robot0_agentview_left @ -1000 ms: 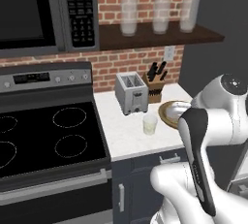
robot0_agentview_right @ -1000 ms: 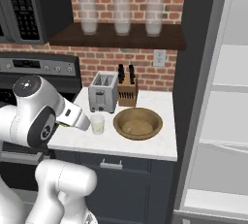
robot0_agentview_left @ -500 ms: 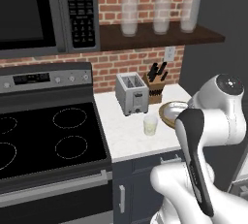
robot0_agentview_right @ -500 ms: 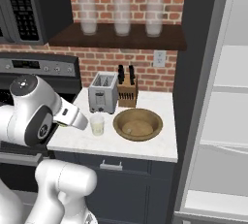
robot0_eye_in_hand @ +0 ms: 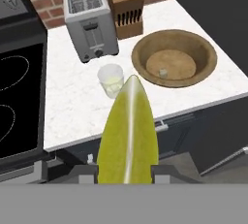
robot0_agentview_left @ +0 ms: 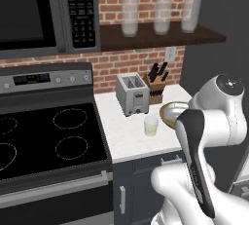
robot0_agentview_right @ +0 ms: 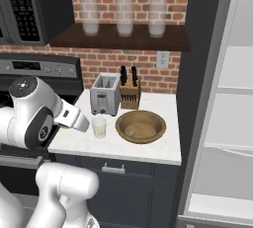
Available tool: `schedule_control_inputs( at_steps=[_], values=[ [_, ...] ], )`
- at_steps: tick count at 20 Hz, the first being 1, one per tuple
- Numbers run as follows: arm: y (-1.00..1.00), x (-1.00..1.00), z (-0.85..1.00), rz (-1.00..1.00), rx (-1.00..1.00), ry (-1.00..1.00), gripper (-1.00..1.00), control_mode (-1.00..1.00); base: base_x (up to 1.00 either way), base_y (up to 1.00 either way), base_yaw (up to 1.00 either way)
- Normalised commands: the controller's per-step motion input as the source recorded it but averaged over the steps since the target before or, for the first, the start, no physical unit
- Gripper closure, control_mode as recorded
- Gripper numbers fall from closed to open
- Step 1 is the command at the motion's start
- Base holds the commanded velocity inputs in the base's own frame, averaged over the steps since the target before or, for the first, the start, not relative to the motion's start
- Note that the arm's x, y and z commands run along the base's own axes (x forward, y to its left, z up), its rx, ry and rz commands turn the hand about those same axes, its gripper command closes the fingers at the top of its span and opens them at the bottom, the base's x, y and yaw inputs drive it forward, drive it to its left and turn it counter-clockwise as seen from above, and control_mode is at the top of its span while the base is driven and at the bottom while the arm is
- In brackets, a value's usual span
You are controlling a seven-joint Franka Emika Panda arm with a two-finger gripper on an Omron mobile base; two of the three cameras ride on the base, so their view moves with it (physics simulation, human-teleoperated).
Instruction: Grab a lemon wedge from the fridge and one ice cube from the ice bowl, and put them in the glass of lemonade.
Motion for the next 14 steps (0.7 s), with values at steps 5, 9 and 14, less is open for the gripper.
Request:
schedule_control_inputs(
  at_steps=[5, 9, 14],
  values=[
    [0.15, 0.0, 0.0, 0.09, -0.28, 0.2, 1.0, -1.0, 0.0, 0.0, 0.0],
    [0.0, 0.0, -0.03, 0.26, -0.36, 0.24, 1.0, -1.0, 0.0, 0.0, 0.0],
    [-0.07, 0.0, -0.04, 0.45, -0.31, 0.13, 1.0, -1.0, 0.0, 0.0, 0.0]
  ],
)
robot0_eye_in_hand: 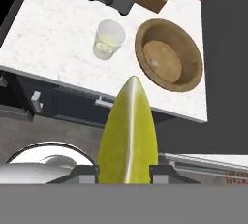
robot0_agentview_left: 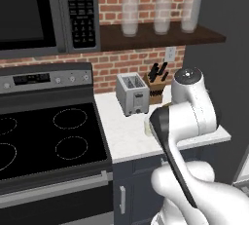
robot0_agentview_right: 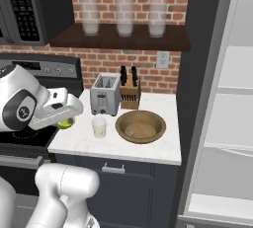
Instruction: Grab a lemon wedge from the fridge and one ice cube from the ice bowl, and put them in the glass of lemonade.
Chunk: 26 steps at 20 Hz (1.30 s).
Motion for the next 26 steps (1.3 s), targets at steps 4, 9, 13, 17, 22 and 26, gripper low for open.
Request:
schedule_control_inputs(
  at_steps=[4, 9, 13, 17, 22, 26],
  values=[
    [-0.19, 0.0, -0.24, 0.59, -0.31, 0.08, 1.0, -1.0, 0.0, 0.0, 0.0],
    [-0.13, 0.11, -0.38, 0.62, -0.33, 0.22, 1.0, -1.0, 0.0, 0.0, 0.0],
    [0.0, 0.35, -0.32, 0.61, -0.44, 0.35, 1.0, -1.0, 0.0, 0.0, 0.0],
    [0.0, 0.5, -0.03, 0.58, -0.5, 0.33, 1.0, -1.0, 0.0, 0.0, 0.0],
    [0.0, 0.56, 0.0, 0.55, -0.53, 0.38, 1.0, -1.0, 0.0, 0.0, 0.0],
    [0.0, 0.47, -0.04, 0.57, -0.5, 0.4, 1.0, -1.0, 0.0, 0.0, 0.0]
  ],
)
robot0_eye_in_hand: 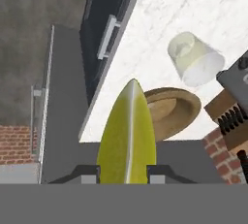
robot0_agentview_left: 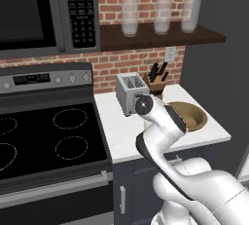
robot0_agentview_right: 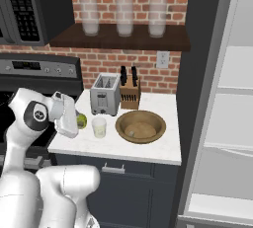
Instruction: Grab a lemon wedge from the fridge and one ice cube from the ice bowl, and put them in the glass of lemonade.
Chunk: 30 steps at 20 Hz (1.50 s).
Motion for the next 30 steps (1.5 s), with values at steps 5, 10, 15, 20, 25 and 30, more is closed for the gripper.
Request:
schedule_control_inputs(
  at_steps=[5, 10, 15, 20, 25, 30],
  values=[
    [0.04, 0.52, -0.03, 0.39, -0.32, 0.35, 1.0, -1.0, 0.0, 0.0, 0.0],
    [0.04, 0.5, -0.1, 0.19, -0.2, 0.36, 1.0, -1.0, 0.0, 0.0, 0.0],
    [0.0, 0.01, 0.0, 0.0, 0.0, 0.0, 1.0, -1.0, 0.0, 0.0, 0.0],
    [0.01, 0.12, -0.16, -0.05, -0.03, -0.14, 1.0, -1.0, 0.0, 0.0, 0.0],
    [0.0, 0.17, -0.3, -0.09, -0.01, -0.27, 1.0, -1.0, 0.0, 0.0, 0.0],
    [0.0, 0.27, -0.09, -0.07, 0.01, -0.06, 1.0, -1.0, 0.0, 0.0, 0.0]
  ],
)
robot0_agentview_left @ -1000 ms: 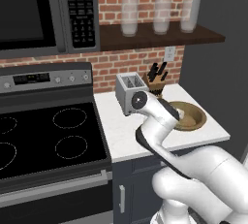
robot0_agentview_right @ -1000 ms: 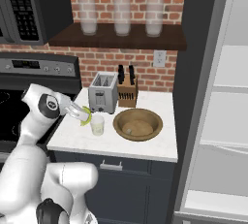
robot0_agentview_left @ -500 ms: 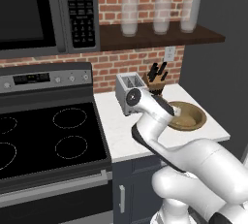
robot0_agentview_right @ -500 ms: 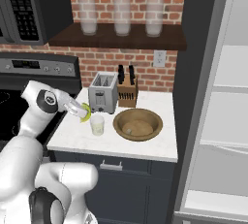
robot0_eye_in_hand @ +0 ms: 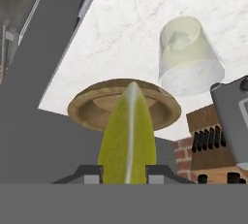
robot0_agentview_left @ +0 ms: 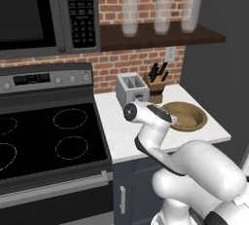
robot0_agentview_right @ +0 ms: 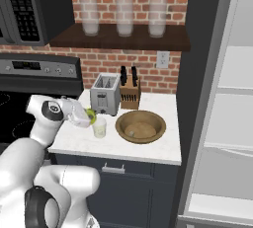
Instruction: Grab a lemon wedge from the fridge and one ice cube from the ice bowl, and put them in the glass of lemonade.
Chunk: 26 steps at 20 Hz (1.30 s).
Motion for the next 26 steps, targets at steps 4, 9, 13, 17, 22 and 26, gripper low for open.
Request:
schedule_control_inputs(
  at_steps=[4, 9, 13, 17, 22, 26],
  values=[
    [0.0, 0.37, 0.0, -0.06, 0.05, 0.02, 1.0, -1.0, 0.0, 0.0, 0.0],
    [0.0, 0.4, 0.0, -0.03, 0.05, 0.05, 1.0, -1.0, 0.0, 0.0, 0.0],
    [0.02, 0.32, -0.07, -0.01, 0.01, 0.06, 1.0, -1.0, 0.0, 0.0, 0.0],
    [0.05, 0.21, -0.17, 0.0, 0.0, 0.01, 1.0, -1.0, 0.0, 0.0, 0.0],
    [0.06, 0.18, -0.23, 0.0, 0.0, 0.0, 1.0, -1.0, 0.0, 0.0, 0.0],
    [0.0, 0.13, -0.22, 0.0, 0.0, 0.0, 1.0, -1.0, 0.0, 0.0, 0.0]
  ],
)
